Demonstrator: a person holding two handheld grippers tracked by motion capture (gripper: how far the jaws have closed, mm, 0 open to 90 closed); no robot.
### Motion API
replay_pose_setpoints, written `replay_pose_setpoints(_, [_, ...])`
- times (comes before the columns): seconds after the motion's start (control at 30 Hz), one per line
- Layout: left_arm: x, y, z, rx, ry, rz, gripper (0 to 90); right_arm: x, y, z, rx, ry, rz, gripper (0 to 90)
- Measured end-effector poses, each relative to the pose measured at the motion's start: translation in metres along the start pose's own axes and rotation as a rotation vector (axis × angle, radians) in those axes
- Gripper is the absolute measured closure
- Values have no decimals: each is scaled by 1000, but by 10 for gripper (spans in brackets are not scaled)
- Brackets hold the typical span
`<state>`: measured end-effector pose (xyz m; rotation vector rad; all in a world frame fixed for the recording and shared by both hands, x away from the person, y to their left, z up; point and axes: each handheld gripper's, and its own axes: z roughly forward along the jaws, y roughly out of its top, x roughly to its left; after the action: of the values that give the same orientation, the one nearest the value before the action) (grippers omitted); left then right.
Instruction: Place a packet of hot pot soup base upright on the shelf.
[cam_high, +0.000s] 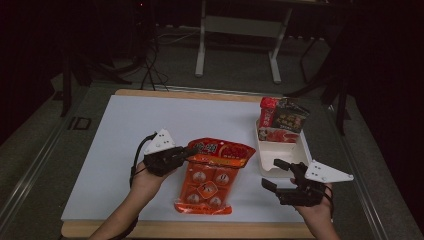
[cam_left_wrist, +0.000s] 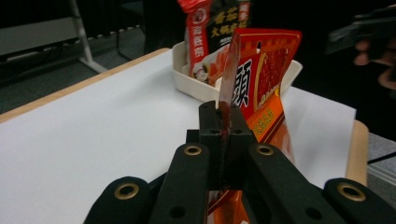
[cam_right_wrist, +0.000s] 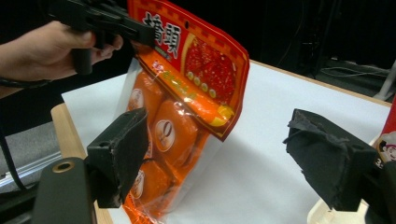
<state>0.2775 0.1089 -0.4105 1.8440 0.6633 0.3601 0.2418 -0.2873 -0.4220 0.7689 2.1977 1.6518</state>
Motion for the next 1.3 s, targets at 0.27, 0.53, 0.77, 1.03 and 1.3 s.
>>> replay_pose_setpoints(0.27, [-22, 10, -8, -50, -79, 51, 900, 3, 0, 6, -3, 50, -7, 206])
replay_pose_setpoints(0.53, [-37, 24, -15, -112, -163, 102, 900, 9, 2, 5, -15, 97, -26, 207])
replay_pose_setpoints(0.77, [-46, 32, -15, -134, -210, 118, 900, 7, 5, 6, -32, 75, -11, 253])
replay_pose_setpoints(1.03, [-53, 41, -14, -164, -235, 116, 900, -4, 11, 15, -57, 88, 5, 336])
replay_pose_setpoints(1.3, [-49, 46, -18, -185, -217, 83, 900, -8, 15, 13, -77, 150, 8, 653])
